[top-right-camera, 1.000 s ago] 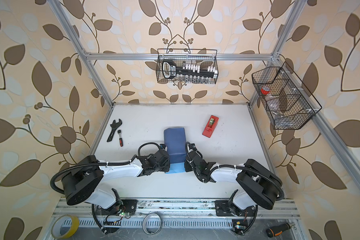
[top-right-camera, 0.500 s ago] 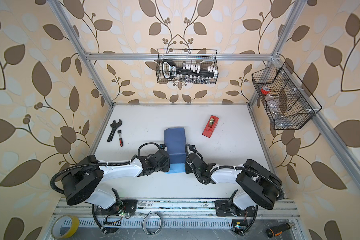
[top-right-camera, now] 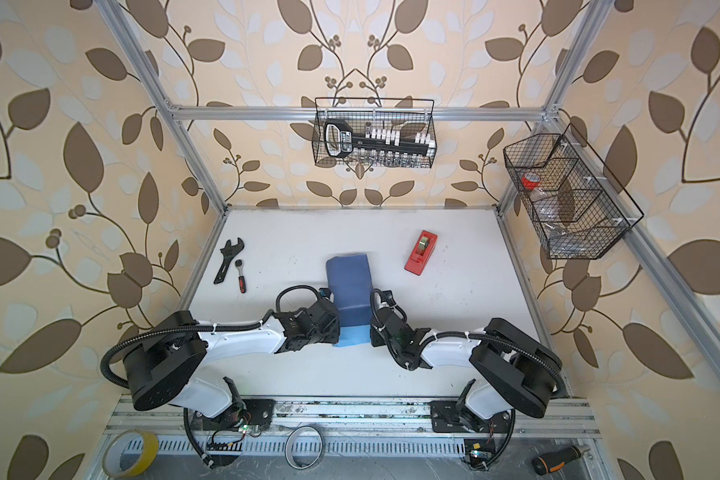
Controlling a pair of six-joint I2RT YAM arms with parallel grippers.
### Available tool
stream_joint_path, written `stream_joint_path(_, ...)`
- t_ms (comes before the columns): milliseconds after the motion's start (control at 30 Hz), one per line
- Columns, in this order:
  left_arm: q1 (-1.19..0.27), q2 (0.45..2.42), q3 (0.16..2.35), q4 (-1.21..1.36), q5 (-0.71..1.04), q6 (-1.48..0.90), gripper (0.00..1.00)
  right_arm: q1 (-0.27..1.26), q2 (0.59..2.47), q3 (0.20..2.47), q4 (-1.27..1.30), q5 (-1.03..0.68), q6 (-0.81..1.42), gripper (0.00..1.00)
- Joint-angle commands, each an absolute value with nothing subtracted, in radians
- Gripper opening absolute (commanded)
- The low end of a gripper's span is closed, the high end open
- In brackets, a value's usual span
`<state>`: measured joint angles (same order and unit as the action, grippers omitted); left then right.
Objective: Wrap the gift box in paper
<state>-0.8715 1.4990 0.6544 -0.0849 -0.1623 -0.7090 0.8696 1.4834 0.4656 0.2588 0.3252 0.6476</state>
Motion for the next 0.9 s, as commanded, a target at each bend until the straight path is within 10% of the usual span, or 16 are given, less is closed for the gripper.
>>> stream_joint_path(0, -0.879, 1.474, 0.641, -0.083, -0.159, -0.727, 0.3, 0.874, 1.502, 0.476, 0.282, 0.377, 0.665, 0.17)
stream_joint_path(667, -0.885, 1.543, 0.689, -0.068, -0.158, -0.744, 0.09, 0.89, 1.575, 0.511, 0.32, 0.431, 0.712, 0.1)
stream_joint_path(867, -0.885, 1.541, 0.691, -0.085, -0.179, -0.736, 0.0, 0.891, 1.516, 0.497, 0.284, 0.414, 0.69, 0.22)
